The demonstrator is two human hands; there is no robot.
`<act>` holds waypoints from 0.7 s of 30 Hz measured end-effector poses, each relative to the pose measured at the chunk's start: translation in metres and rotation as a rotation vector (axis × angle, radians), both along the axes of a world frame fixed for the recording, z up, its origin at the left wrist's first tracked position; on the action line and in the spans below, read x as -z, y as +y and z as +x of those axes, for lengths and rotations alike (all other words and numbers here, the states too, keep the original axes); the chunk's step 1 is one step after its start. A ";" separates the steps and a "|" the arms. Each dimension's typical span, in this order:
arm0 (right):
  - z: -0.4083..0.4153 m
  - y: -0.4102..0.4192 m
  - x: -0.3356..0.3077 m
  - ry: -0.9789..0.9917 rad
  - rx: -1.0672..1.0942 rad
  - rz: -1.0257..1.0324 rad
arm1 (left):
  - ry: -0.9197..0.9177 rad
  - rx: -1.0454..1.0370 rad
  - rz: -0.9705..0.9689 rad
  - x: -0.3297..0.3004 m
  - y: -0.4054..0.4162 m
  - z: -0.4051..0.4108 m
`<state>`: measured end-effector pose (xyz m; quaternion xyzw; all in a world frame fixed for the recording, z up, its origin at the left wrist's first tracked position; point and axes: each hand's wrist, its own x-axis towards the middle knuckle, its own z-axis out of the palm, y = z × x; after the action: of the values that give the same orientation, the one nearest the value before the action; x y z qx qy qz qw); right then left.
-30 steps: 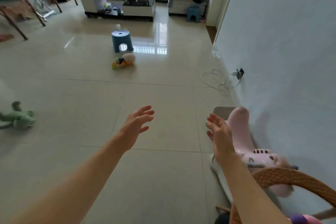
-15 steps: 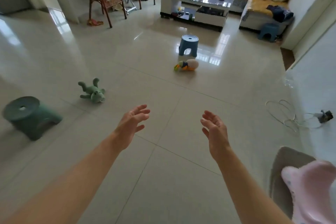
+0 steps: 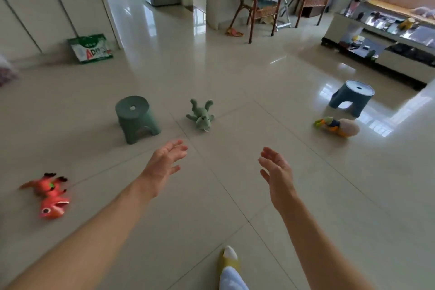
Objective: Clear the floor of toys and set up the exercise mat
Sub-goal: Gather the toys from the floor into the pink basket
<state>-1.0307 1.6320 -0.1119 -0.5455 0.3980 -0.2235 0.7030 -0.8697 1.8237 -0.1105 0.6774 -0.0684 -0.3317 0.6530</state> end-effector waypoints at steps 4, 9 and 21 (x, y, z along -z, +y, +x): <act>0.064 -0.037 -0.003 0.014 -0.177 0.008 | -0.003 -0.140 0.001 0.000 -0.022 0.035; 0.133 -0.056 -0.005 0.021 -0.355 -0.010 | -0.005 -0.276 0.018 -0.002 -0.028 0.060; 0.281 0.053 0.017 0.072 -0.781 0.034 | 0.024 -0.658 0.071 0.017 0.096 0.119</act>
<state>-0.7493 1.6846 -0.1287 -0.6517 0.1885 0.0864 0.7296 -0.7505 1.9196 -0.1271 0.6816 0.1735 -0.1130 0.7018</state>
